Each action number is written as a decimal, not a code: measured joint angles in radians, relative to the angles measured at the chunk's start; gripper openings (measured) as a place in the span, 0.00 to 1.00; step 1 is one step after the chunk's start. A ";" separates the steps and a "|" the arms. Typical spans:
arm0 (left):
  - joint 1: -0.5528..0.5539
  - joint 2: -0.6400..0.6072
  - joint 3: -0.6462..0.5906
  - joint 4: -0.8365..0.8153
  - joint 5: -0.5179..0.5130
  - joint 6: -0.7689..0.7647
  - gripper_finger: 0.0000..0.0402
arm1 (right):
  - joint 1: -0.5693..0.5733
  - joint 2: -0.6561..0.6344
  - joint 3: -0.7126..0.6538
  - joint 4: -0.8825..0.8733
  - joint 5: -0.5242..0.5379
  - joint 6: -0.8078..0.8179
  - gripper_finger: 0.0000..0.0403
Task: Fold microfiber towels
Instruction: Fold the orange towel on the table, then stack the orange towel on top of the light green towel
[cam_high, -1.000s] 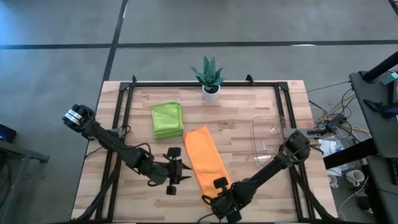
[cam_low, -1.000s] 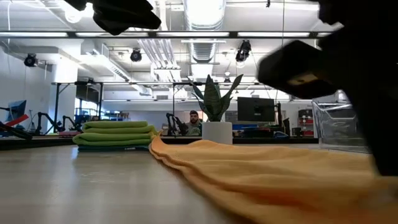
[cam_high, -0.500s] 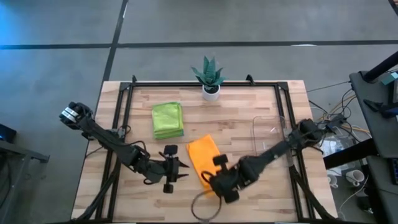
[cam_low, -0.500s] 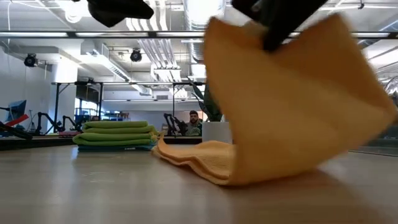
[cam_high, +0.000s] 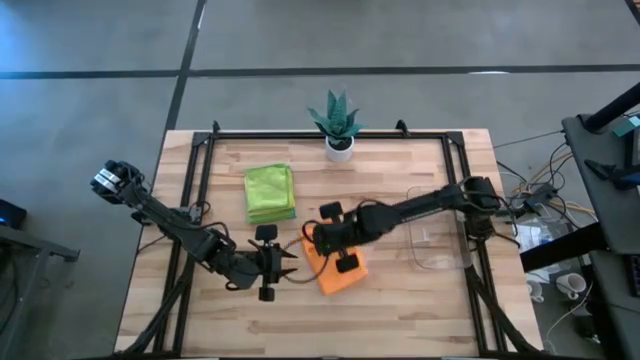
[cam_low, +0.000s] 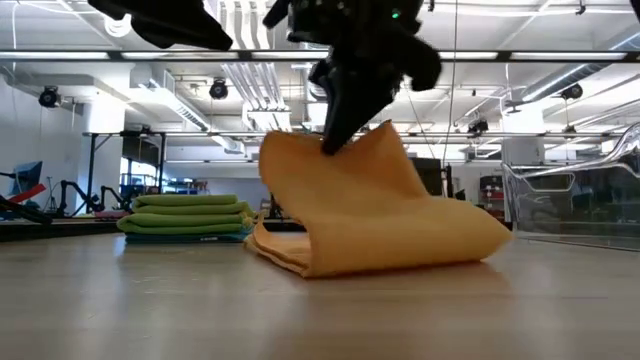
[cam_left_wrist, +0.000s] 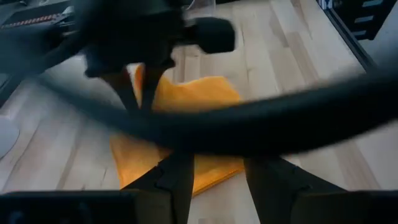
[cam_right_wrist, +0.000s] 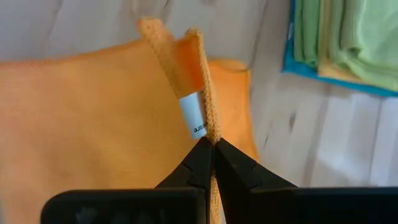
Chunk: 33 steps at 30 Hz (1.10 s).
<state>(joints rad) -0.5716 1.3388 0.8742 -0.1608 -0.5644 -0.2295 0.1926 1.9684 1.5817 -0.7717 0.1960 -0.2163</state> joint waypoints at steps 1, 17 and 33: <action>0.000 0.000 0.000 -0.002 0.000 0.000 0.31 | -0.015 0.005 0.000 0.017 -0.021 -0.017 0.03; 0.000 0.000 -0.006 -0.015 0.000 0.000 0.31 | -0.115 0.129 0.002 0.099 -0.088 -0.161 0.03; 0.000 0.000 -0.013 -0.012 -0.001 -0.056 0.31 | -0.131 0.120 0.002 0.105 -0.035 -0.180 0.32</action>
<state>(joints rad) -0.5716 1.3384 0.8608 -0.1727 -0.5652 -0.2851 0.0615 2.0888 1.5842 -0.6669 0.1612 -0.3961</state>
